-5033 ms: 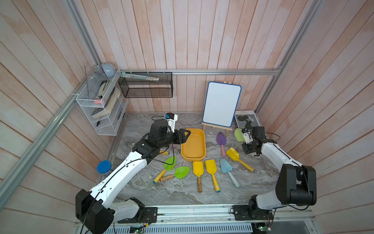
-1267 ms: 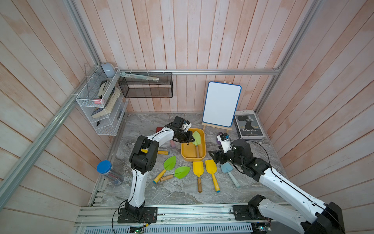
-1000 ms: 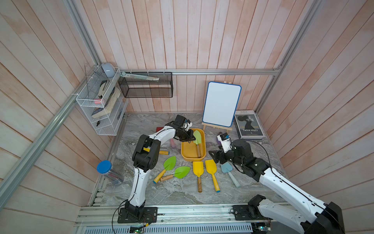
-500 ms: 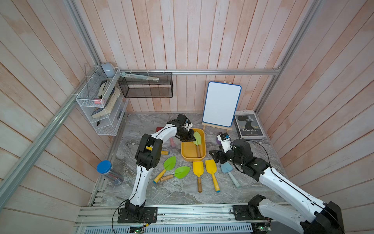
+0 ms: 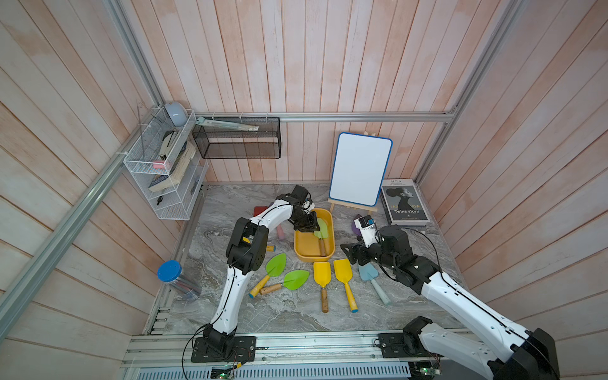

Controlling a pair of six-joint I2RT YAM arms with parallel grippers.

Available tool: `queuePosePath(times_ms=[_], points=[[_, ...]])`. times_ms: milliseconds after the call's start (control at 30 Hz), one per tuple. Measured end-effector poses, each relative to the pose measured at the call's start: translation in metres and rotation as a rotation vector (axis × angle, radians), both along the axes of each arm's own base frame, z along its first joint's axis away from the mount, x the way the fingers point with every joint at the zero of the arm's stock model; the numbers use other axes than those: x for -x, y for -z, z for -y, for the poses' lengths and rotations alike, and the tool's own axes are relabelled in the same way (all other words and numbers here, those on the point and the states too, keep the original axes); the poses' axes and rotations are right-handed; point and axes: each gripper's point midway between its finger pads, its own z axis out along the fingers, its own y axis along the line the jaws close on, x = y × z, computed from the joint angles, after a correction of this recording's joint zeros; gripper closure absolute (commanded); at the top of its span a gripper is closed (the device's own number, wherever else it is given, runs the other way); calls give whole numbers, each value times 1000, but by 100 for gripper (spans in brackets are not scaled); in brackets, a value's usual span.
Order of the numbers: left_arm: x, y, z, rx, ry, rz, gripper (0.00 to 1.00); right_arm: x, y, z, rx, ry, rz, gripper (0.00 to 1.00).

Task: Put the shovel into the storage box
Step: Place the shovel in the storage box, then pick up the shovel from the center of the board.

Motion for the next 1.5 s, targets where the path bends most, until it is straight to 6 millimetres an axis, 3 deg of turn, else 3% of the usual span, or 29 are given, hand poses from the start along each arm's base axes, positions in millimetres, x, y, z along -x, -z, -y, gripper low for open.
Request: queuePosePath(times_ms=[167, 533, 767, 900, 1033, 1133, 1233, 1333, 1400, 1500], points=[[-2, -1, 0, -43, -7, 4, 59, 0, 1, 1, 0, 3, 0, 18], [-18, -4, -11, -170, -68, 29, 52, -3, 3, 6, 5, 34, -6, 18], [-17, 0, -17, -212, -89, 27, 50, -13, 25, 23, 62, 143, -81, 19], [-17, -4, -12, -212, -91, 54, 50, -29, 37, 44, 91, 261, -160, 24], [-1, -34, -8, -175, -91, 111, 48, -52, 55, 80, 111, 401, -265, 31], [19, -80, -5, -101, -98, 197, 45, -63, 71, 100, 142, 462, -333, 31], [41, -132, -4, 17, -113, 296, 43, -68, 86, 103, 179, 467, -388, 31], [57, -167, -8, 120, -138, 363, 42, -76, 94, 102, 207, 457, -416, 33], [64, -176, -11, 165, -149, 381, 42, -84, 97, 100, 217, 452, -426, 36], [71, -174, -13, 200, -163, 376, 42, -94, 103, 97, 235, 444, -440, 39]])
